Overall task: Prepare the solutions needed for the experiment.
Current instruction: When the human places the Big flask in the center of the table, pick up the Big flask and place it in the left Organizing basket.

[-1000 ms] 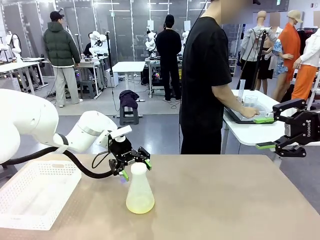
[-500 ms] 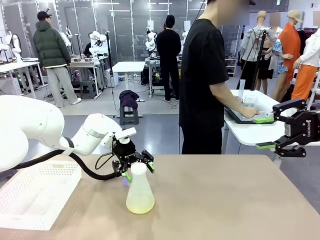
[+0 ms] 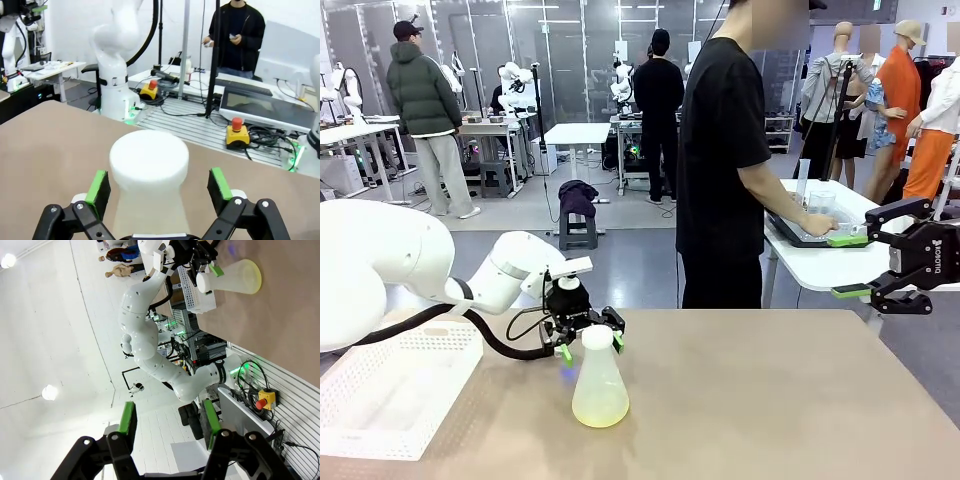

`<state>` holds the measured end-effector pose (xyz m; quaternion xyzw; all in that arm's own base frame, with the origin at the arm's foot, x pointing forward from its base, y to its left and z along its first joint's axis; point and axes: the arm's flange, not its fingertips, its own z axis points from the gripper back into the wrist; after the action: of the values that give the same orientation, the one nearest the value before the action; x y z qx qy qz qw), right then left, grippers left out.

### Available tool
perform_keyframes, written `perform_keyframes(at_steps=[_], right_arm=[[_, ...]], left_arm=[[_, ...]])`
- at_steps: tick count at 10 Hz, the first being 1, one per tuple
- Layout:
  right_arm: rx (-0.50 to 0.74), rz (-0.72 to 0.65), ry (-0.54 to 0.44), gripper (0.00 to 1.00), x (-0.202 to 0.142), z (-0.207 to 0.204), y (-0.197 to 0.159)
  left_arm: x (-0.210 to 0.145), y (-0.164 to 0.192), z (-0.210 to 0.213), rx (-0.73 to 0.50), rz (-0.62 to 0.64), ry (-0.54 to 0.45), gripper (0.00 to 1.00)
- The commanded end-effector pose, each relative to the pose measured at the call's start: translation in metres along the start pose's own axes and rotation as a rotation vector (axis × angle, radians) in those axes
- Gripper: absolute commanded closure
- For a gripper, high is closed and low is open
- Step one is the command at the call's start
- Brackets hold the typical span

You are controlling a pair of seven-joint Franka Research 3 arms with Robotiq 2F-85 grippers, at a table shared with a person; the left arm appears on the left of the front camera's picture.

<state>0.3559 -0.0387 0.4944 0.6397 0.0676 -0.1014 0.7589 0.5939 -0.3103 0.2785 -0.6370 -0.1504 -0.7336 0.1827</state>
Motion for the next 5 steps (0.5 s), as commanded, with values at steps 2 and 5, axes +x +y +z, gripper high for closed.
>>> perform_keyframes(at_steps=[2, 5], right_arm=[[-0.005, -0.002, 0.005, 0.34, 0.0002, 0.0019, 0.0022], [-0.005, -0.002, 0.005, 0.34, 0.0002, 0.0019, 0.0022]], left_arm=[[-0.0032, 0.0173, 0.0041, -0.069, 0.025, -0.012, 0.00], [-0.0064, 0.0217, 0.0001, -0.070, 0.023, -0.004, 0.00]])
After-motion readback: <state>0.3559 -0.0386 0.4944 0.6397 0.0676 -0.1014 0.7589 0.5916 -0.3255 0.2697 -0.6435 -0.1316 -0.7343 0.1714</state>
